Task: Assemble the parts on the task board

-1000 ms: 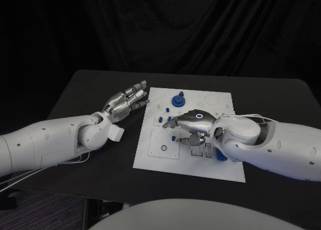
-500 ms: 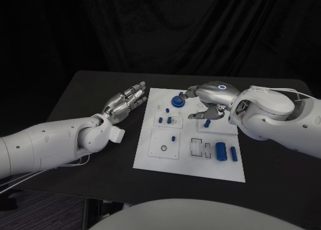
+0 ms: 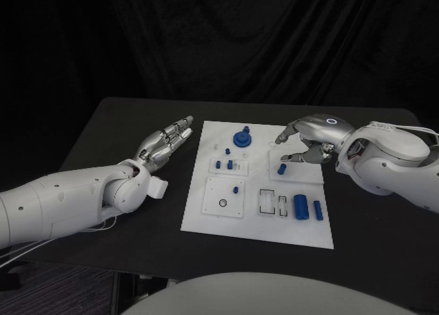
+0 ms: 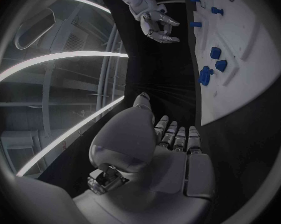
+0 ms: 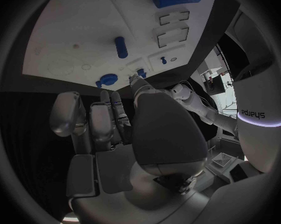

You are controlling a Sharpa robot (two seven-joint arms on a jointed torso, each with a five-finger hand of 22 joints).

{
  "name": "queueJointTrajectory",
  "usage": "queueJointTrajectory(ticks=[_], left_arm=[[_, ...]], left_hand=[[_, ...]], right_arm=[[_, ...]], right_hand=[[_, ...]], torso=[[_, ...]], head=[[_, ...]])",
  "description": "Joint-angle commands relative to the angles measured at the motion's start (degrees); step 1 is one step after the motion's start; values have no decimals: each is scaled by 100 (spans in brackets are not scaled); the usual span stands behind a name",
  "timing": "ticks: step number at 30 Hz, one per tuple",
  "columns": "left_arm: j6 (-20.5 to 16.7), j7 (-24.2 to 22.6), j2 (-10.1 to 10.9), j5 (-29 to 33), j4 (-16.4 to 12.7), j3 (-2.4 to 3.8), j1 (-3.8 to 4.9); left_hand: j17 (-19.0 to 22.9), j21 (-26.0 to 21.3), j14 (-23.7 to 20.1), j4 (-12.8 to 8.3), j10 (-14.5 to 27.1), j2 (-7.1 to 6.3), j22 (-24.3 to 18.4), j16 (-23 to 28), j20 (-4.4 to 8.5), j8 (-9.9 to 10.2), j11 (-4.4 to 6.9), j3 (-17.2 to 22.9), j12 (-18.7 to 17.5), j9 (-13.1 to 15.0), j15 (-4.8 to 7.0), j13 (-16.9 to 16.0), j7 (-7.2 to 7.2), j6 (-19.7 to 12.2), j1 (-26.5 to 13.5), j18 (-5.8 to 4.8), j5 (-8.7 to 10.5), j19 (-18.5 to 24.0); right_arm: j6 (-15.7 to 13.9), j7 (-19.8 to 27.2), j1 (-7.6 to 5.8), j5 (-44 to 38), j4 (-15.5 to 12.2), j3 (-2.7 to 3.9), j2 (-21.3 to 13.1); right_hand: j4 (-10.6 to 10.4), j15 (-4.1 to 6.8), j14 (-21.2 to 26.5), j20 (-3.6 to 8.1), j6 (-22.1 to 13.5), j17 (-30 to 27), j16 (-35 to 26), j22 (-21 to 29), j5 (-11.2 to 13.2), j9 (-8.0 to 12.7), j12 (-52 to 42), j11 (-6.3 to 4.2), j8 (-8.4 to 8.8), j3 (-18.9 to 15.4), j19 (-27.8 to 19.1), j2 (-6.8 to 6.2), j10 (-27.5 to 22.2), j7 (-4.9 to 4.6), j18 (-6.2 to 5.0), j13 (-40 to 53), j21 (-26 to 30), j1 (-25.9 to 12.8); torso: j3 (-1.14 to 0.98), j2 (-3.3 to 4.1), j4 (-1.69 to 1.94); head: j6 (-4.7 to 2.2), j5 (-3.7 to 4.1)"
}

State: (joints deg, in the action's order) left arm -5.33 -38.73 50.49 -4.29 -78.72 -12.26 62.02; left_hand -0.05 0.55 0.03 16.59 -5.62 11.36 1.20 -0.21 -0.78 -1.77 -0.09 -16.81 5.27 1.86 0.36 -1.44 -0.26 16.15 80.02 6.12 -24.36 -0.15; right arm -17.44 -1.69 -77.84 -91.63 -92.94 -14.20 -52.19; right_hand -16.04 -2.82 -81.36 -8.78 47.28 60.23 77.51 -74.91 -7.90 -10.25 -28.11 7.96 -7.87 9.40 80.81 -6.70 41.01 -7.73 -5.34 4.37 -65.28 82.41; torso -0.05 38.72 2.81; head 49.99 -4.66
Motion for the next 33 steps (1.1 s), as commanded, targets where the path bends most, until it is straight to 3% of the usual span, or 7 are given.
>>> queueJointTrajectory(ticks=[1, 8, 21, 27, 30, 33], left_arm=[[-160, -1044, -11, -261, -1, 5, -23], [-119, -1021, -3, -288, -8, 5, -43], [34, -953, 13, -294, -15, 5, -51], [75, -939, 11, -295, -9, 5, -55], [83, -938, 7, -295, -8, 5, -57], [91, -933, 7, -295, -6, 5, -61]], left_hand=[[5, -30, -3, 12, 34, 22, -7, 21, -149, -13, 17, 15, 23, 5, -101, -2, 94, 29, 77, -58, -56, -5], [5, -27, -3, 14, 53, 34, 3, 21, -371, -10, -6, 39, 25, 3, -183, -1, 29, 20, 149, 77, -154, -8], [5, -17, -3, 15, 75, 75, 38, 21, -650, -10, -45, 76, 26, 3, -360, 1, 43, 24, 229, 180, -248, -20], [5, -14, -3, 15, 82, 84, 48, 21, -713, -9, -63, 82, 24, 2, -394, 3, 39, 15, 240, 204, -257, -23], [5, -14, -3, 15, 82, 84, 48, 21, -713, -9, -63, 82, 24, 2, -394, 3, 39, 15, 240, 204, -257, -23], [5, -14, -3, 13, 81, 85, 48, 21, -729, -9, -73, 84, 27, 2, -399, 2, 32, 14, 247, 212, -262, -24]], right_arm=[[129, -89, 74, 24, 16, 2, -22], [300, -103, 207, 25, 40, 2, -14], [379, -30, 357, 25, 49, 2, 59], [437, -41, 393, 25, 81, 2, 93], [452, -56, 414, 25, 109, 2, 117], [455, -73, 436, 25, 138, 2, 141]], right_hand=[[24, 1, -51, 9, 13, 2, 15, -845, 28, 17, 49, -15, 19, -30, 40, 38, 61, 11, 32, -18, -23, -50], [47, 37, -78, 43, -50, 15, 12, -851, 29, 95, 144, -56, 125, -66, 61, 55, 282, 196, 37, -55, -48, -128], [153, 122, -137, 120, 104, 63, 17, -873, -53, 148, 261, -155, 137, -70, 116, 118, 744, 123, 54, -35, -131, -138], [389, 163, -153, 165, 268, 66, 0, -877, -621, 148, 425, -193, 116, 72, 128, 160, 1004, 101, 59, -34, -138, 59], [526, 157, -124, 166, 326, -2, -43, -856, -1021, 144, 560, -176, 119, 262, 94, 151, 1048, 77, 47, -51, -54, 210], [597, 143, -102, 156, 403, -36, -65, -848, -1142, 129, 653, -158, 100, 413, 73, 136, 1059, 76, 41, -55, -16, 271]], torso=[[-7, 23, 3], [-13, 31, -5], [-2, 16, 12], [-1, 19, 5], [0, 18, 3], [-4, 18, 3]], head=[[1, 9], [1, 2], [1, 5], [1, 16], [1, 5], [1, 4]])
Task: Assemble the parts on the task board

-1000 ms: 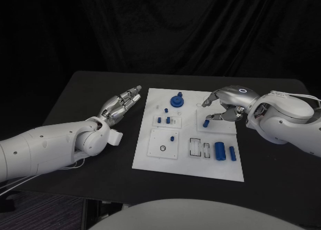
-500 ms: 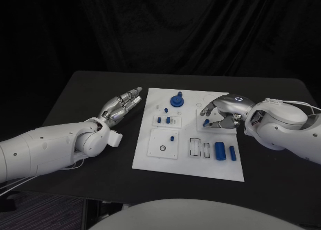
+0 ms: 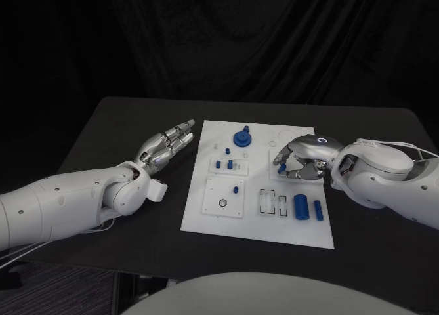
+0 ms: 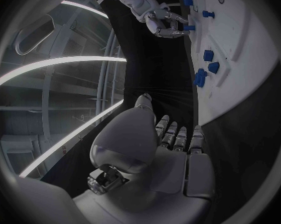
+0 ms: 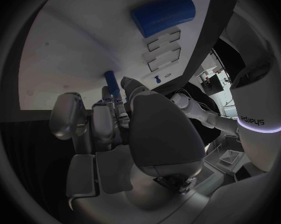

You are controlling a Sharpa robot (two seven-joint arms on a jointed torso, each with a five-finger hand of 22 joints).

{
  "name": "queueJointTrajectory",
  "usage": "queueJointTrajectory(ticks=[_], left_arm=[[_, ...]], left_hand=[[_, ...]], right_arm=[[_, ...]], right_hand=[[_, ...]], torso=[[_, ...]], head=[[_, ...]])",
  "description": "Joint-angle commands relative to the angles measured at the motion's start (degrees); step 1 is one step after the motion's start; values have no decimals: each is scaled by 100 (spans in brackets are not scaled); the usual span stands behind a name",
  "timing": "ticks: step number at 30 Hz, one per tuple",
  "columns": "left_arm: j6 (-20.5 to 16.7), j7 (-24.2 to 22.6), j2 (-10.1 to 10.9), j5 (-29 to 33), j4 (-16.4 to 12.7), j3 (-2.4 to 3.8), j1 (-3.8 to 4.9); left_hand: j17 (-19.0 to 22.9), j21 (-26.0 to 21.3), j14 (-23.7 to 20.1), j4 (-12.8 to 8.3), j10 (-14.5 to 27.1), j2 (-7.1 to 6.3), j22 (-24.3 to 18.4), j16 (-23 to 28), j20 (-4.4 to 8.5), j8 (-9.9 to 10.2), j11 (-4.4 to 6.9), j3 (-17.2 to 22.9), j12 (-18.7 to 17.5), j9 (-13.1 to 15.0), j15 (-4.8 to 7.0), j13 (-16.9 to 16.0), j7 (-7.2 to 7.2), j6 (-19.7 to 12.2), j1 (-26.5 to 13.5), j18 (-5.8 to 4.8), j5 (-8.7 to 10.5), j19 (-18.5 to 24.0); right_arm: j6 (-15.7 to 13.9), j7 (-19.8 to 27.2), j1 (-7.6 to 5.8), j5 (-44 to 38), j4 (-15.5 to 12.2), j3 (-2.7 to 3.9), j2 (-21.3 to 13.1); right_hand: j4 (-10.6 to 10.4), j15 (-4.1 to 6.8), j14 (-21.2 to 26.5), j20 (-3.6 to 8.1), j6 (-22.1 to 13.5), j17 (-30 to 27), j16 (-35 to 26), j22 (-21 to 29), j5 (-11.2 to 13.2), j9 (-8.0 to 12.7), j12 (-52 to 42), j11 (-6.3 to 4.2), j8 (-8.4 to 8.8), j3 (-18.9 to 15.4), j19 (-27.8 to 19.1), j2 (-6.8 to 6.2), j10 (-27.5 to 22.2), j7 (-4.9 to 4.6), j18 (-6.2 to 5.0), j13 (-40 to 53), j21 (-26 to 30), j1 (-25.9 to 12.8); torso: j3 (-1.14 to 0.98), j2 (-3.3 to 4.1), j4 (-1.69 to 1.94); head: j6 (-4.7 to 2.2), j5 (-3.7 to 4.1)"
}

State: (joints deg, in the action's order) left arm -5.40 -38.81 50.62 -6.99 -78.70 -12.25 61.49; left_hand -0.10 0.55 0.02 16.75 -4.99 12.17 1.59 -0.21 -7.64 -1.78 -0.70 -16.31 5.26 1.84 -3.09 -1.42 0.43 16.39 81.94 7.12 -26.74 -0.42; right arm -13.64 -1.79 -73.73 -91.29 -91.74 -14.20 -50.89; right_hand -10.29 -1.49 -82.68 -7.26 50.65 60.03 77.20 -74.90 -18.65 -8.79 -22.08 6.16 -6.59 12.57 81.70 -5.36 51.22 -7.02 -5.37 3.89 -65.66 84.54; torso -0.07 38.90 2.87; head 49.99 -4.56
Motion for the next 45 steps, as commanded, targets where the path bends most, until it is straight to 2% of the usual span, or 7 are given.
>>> queueJointTrajectory(ticks=[1, 12, 27, 34, 36, 41, 45], left_arm=[[101, -923, -6, -25, -7, 4, -8], [145, -873, -8, -25, 7, 4, -19], [231, -798, -19, -25, 26, 4, -39], [272, -766, -25, -25, 37, 4, -56], [281, -758, -25, -25, 39, 4, -61], [301, -741, -27, -25, 45, 4, -71], [314, -729, -29, -25, 50, 4, -76]], left_hand=[[10, -15, -2, -3, 18, 5, 8, 21, -48, -9, -16, 36, 28, 4, -55, 0, -38, -12, 58, 115, -29, 3], [10, -13, -2, -19, 31, -3, 11, 21, -97, -5, -42, 57, 21, 1, -77, 3, -36, -39, 122, 150, -82, 2], [10, -11, -2, -31, 59, -6, 16, 21, -167, -2, -59, 97, 6, -2, -139, 7, -30, -75, 222, 171, -160, -1], [10, -10, -2, -29, 76, -5, 19, 21, -204, -1, -56, 109, -6, -3, -175, 10, -23, -96, 249, 174, -175, -3], [10, -9, -2, -29, 79, -5, 22, 21, -214, 0, -54, 111, -8, -4, -186, 10, -22, -100, 255, 175, -177, -4], [10, -8, -2, -28, 86, -4, 26, 21, -236, -1, -49, 116, -11, -3, -209, 11, -14, -99, 265, 175, -180, -6], [10, -7, -2, -28, 90, -2, 26, 21, -249, -2, -44, 119, -13, -2, -222, 12, -5, -97, 272, 175, -183, -6]], right_arm=[[71, -65, 32, -9, 27, 2, 19], [54, -95, 86, -9, 129, 2, 107], [-28, -124, 104, -115, 211, 2, 150], [-61, -142, 107, -222, 217, 2, 154], [-60, -146, 107, -234, 218, 2, 156], [-96, -133, 108, -247, 219, 2, 157], [-258, -31, 108, -251, 216, 2, 151]], right_hand=[[46, 6, 37, 3, 109, -29, -41, -845, -103, -27, 75, 25, -45, 144, -24, -2, 44, -1, 41, -8, 37, 77], [185, -1, 50, -2, 264, -30, -45, -843, -271, -87, 223, 30, -86, 481, -42, -55, 138, -32, 34, -4, 56, 114], [362, 31, 55, 21, 546, -16, -41, -843, -236, -240, 256, -13, -229, 724, -53, -114, 344, -60, 31, 26, 49, 89], [392, 47, 67, 37, 556, -47, -59, -836, -152, -321, 229, -31, -256, 710, -66, -159, 408, -9, 27, 54, 68, -8], [400, 53, 67, 40, 531, -44, -60, -836, -93, -352, 207, -41, -253, 708, -67, -156, 431, 35, 28, 72, 65, -44], [530, 141, 70, 105, 564, -56, -76, -832, -82, -504, -49, -148, -312, 706, -75, -123, 609, 36, 23, 242, 75, -52], [629, 196, 58, 160, 616, -37, -76, -834, -104, -638, -270, -217, -382, 692, -71, -73, 644, 8, 25, 403, 66, -42]], torso=[[-4, 0, -3], [-7, -3, -9], [-6, -5, -11], [-5, -4, -8], [-5, -3, -9], [-6, -4, -10], [-6, -6, -6]], head=[[1, -5], [1, -12], [1, -33], [1, -37], [1, -39], [1, -53], [1, -60]])
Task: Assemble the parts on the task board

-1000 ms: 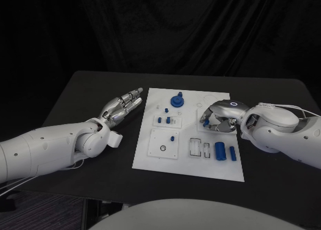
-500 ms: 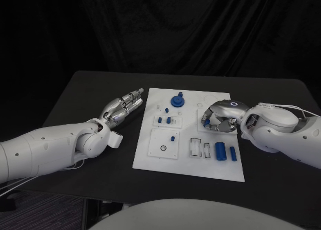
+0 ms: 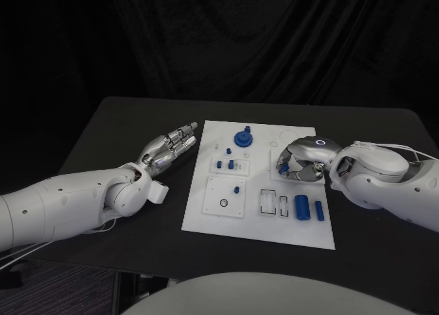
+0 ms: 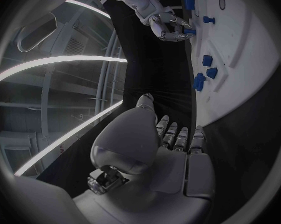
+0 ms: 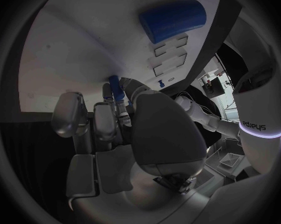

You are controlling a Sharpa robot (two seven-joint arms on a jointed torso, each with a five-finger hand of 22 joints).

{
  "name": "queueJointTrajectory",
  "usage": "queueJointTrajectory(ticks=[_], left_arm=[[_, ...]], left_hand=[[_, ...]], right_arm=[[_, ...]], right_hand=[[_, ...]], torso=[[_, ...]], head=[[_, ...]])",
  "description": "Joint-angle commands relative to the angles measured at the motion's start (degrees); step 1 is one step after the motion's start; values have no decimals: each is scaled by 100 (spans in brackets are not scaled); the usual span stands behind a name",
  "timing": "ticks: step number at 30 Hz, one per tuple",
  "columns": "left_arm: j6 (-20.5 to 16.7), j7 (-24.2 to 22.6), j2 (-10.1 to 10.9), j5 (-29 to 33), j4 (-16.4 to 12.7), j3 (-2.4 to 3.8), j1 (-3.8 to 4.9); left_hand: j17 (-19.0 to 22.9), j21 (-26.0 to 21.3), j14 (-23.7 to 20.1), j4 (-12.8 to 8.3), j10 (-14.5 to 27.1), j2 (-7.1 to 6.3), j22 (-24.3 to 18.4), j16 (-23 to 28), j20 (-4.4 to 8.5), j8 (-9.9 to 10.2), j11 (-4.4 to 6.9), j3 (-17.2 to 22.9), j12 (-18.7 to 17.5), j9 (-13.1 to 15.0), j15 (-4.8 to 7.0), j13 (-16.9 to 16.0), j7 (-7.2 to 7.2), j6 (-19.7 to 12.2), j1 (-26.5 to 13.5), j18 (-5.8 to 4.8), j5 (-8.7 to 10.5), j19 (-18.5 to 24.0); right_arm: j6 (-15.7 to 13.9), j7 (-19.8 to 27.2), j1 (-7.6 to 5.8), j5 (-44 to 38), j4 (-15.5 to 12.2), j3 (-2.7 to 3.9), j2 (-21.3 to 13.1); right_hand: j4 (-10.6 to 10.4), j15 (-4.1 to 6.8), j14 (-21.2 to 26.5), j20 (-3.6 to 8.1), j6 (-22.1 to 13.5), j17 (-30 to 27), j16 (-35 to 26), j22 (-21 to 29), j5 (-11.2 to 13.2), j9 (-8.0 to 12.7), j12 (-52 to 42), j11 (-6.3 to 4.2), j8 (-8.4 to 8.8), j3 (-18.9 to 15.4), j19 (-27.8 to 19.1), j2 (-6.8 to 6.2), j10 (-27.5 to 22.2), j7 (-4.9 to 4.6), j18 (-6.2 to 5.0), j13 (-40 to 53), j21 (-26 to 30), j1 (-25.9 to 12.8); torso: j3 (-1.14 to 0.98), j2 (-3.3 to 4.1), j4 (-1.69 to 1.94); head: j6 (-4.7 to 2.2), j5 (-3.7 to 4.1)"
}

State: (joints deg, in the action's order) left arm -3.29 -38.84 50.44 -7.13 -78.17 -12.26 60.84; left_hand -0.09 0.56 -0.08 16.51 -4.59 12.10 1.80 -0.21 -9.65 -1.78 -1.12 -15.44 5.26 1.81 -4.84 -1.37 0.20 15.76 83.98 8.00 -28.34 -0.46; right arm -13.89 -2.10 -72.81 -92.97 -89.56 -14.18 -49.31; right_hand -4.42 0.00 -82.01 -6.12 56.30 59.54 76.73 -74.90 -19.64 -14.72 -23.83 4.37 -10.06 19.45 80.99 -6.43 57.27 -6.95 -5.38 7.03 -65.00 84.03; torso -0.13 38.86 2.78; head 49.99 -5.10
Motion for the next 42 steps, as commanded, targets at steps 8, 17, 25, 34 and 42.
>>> queueJointTrajectory(ticks=[8, 17, 25, 34, 42], left_arm=[[118, -707, -5, -11, -3, 5, -20], [143, -684, 2, -11, -7, 5, -27], [171, -659, -14, -11, 1, 5, -29], [210, -647, -55, -11, 20, 5, -30], [117, -790, -51, -11, -45, 6, -31]], left_hand=[[9, -6, 8, -6, 55, 8, 10, 21, -71, -3, -1, 40, -15, 1, -74, 6, 26, -35, 83, 86, -34, -4], [9, -3, 8, -7, 59, 16, 18, 21, -105, -2, -15, 50, -14, 0, -110, 6, 21, -44, 99, 85, -41, -8], [9, 0, 8, -7, 61, 25, 26, 21, -142, -1, -23, 60, -13, -1, -150, 6, 20, -58, 112, 83, -47, -12], [9, 2, 8, -10, 64, 44, 30, 21, -172, 1, -28, 76, -14, -2, -181, 6, 23, -71, 129, 82, -56, -15], [9, 0, 8, -11, -7, 51, 21, 21, -158, -22, -40, 95, 65, 14, -131, -11, 46, 63, 176, 102, -74, -14]], right_arm=[[-611, 156, 11, -85, -125, 1, -85], [-849, 211, -234, -86, -417, 2, -211], [-778, 165, -503, -162, -875, 2, -231], [-413, 168, -463, -367, -1201, 2, 244], [-54, 174, -219, -644, -998, 2, 811]], right_hand=[[259, 74, -15, 91, 116, 5, -59, -836, 152, -383, -570, -62, -278, 30, -1, 143, -80, -60, 31, 459, -2, 71], [295, 70, -22, 87, 104, 26, -54, -844, 241, -457, -656, -56, -330, 102, 9, 150, -110, -74, 36, 530, -26, 77], [306, 75, -29, 87, 94, 35, -50, -847, 257, -495, -718, -68, -354, 136, 14, 154, -78, -70, 37, 573, -39, 70], [320, 89, -39, 94, 105, 54, -42, -854, 269, -530, -749, -86, -381, 159, 26, 142, -52, -51, 41, 601, -67, 61], [335, 93, -40, 99, 67, 54, -44, -854, 264, -539, -751, -87, -370, 181, 25, 136, -59, -55, 40, 613, -64, 61]], torso=[[3, 0, 1], [0, -1, -2], [2, -6, -4], [10, -5, 3], [4, 5, 12]], head=[[1, -37], [1, -54], [1, -73], [1, -87], [1, -74]])
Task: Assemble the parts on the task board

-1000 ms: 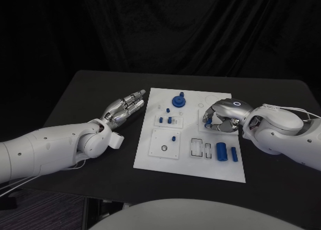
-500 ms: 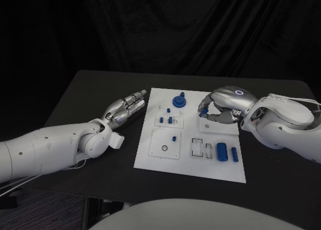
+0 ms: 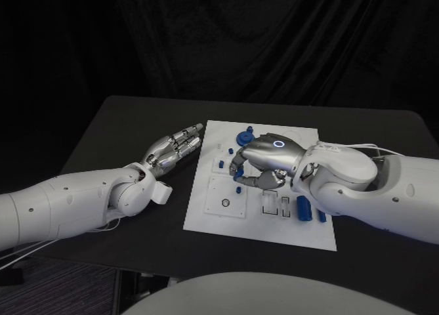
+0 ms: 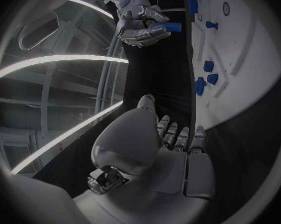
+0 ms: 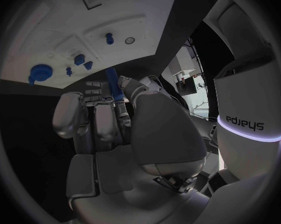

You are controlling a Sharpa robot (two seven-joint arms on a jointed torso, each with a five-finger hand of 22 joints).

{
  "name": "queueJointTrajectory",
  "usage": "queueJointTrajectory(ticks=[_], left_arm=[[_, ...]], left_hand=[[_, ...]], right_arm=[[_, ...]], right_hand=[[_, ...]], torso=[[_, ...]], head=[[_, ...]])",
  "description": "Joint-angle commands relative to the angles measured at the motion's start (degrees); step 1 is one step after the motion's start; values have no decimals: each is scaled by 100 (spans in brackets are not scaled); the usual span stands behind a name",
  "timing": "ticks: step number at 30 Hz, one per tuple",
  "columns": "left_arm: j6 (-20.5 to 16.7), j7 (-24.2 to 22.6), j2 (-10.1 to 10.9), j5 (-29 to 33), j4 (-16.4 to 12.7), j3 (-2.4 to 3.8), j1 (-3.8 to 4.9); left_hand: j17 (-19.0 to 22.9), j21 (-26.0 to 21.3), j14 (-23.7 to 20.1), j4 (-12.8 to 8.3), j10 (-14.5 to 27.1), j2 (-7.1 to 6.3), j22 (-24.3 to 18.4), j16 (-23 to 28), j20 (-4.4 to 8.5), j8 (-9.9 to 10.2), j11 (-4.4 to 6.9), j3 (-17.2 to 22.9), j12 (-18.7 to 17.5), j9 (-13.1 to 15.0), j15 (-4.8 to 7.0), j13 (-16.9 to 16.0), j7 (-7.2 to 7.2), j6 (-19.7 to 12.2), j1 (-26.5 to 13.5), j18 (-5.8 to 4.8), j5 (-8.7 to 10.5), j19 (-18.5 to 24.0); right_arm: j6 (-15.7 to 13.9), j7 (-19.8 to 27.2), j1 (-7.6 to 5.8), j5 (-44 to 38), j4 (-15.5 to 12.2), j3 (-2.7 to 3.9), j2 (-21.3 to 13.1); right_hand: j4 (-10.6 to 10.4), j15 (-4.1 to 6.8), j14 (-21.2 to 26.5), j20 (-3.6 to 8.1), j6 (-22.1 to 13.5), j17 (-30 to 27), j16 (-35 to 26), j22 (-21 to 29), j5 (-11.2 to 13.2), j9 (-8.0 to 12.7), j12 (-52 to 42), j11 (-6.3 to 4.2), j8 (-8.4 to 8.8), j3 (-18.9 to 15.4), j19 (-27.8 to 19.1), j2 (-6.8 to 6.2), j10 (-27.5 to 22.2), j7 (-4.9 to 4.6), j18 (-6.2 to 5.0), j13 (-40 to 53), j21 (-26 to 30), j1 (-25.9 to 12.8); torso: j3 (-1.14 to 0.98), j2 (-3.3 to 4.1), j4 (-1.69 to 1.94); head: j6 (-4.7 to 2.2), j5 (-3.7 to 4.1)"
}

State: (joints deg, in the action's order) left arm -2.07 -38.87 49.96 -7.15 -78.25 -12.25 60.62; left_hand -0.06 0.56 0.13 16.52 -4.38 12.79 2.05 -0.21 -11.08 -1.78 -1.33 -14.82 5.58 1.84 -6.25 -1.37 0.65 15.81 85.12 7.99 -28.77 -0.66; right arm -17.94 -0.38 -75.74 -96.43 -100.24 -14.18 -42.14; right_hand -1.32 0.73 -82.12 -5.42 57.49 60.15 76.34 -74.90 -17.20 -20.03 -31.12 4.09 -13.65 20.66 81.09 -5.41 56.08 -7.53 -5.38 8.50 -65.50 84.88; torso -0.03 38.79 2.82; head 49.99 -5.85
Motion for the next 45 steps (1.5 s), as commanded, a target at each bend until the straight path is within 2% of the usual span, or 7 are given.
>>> queueJointTrajectory(ticks=[1, 7, 17, 19, 22, 45], left_arm=[[-17, -800, -3, -9, -43, 4, -9], [-36, -817, -7, -9, -36, 4, -9], [4, -781, -40, -9, 3, 4, -9], [14, -774, -45, -9, 7, 4, -9], [27, -766, -51, -9, 19, 4, -10], [130, -712, -84, -9, 62, 4, -39]], left_hand=[[6, -1, -13, -9, -38, -21, -6, 21, -4, -24, -21, 31, 45, 12, 28, -12, 3, 74, 66, 111, -32, 7], [6, -1, -13, -9, -40, -22, -8, 21, 0, -25, -23, 31, 47, 13, 33, -12, 3, 80, 67, 113, -31, 7], [6, -1, -13, -8, -32, -16, -7, 21, 6, -19, -30, 35, 38, 9, 40, -9, 6, 53, 72, 117, -38, 7], [6, -1, -13, -10, -30, -11, -5, 21, 7, -17, -33, 40, 37, 8, 40, -8, 9, 49, 78, 118, -43, 6], [6, -1, -13, -10, -30, -11, -5, 21, 7, -17, -33, 40, 37, 8, 40, -8, 9, 49, 78, 118, -43, 6], [6, 3, -13, -25, -9, 21, 6, 21, -34, -7, -60, 80, 27, 1, -21, -4, 21, 4, 133, 112, -58, 1]], right_arm=[[400, 0, 111, -320, 118, 2, 165], [592, -9, 284, -377, 314, 2, 456], [685, 27, 489, -395, 451, 2, 721], [704, 27, 511, -396, 463, 2, 733], [737, 20, 541, -397, 479, 2, 741], [728, 3, 646, -398, 602, 2, 774]], right_hand=[[30, 20, -25, 30, -74, -19, -11, -851, 18, -11, -24, -58, -2, 70, 11, 34, 58, 0, 38, 471, -4, -25], [32, 19, -20, 30, -87, -36, -19, -846, 17, -13, -23, -56, 3, 76, 4, 32, 55, -2, 35, 474, 14, -28], [45, 19, -18, 30, -112, -32, -20, -848, 18, -19, -29, -57, 12, 93, 5, 32, 57, -4, 36, 484, 9, -25], [45, 19, -18, 30, -112, -32, -20, -848, 18, -19, -29, -57, 12, 93, 5, 32, 57, -4, 36, 484, 9, -25], [52, 19, -16, 31, -116, -37, -23, -845, 18, -22, -35, -59, 13, 99, 0, 32, 64, -4, 34, 490, 21, -21], [85, 22, -15, 33, -127, -32, -24, -845, 10, -34, -45, -60, 14, 125, -1, 28, 67, -5, 34, 506, 19, 2]], torso=[[-10, 12, 2], [9, -1, 17], [-1, 13, 9], [-10, 18, -2], [-12, 19, -5], [-5, 8, 1]], head=[[1, -12], [1, -15], [1, -19], [1, -38], [1, -50], [1, -75]])
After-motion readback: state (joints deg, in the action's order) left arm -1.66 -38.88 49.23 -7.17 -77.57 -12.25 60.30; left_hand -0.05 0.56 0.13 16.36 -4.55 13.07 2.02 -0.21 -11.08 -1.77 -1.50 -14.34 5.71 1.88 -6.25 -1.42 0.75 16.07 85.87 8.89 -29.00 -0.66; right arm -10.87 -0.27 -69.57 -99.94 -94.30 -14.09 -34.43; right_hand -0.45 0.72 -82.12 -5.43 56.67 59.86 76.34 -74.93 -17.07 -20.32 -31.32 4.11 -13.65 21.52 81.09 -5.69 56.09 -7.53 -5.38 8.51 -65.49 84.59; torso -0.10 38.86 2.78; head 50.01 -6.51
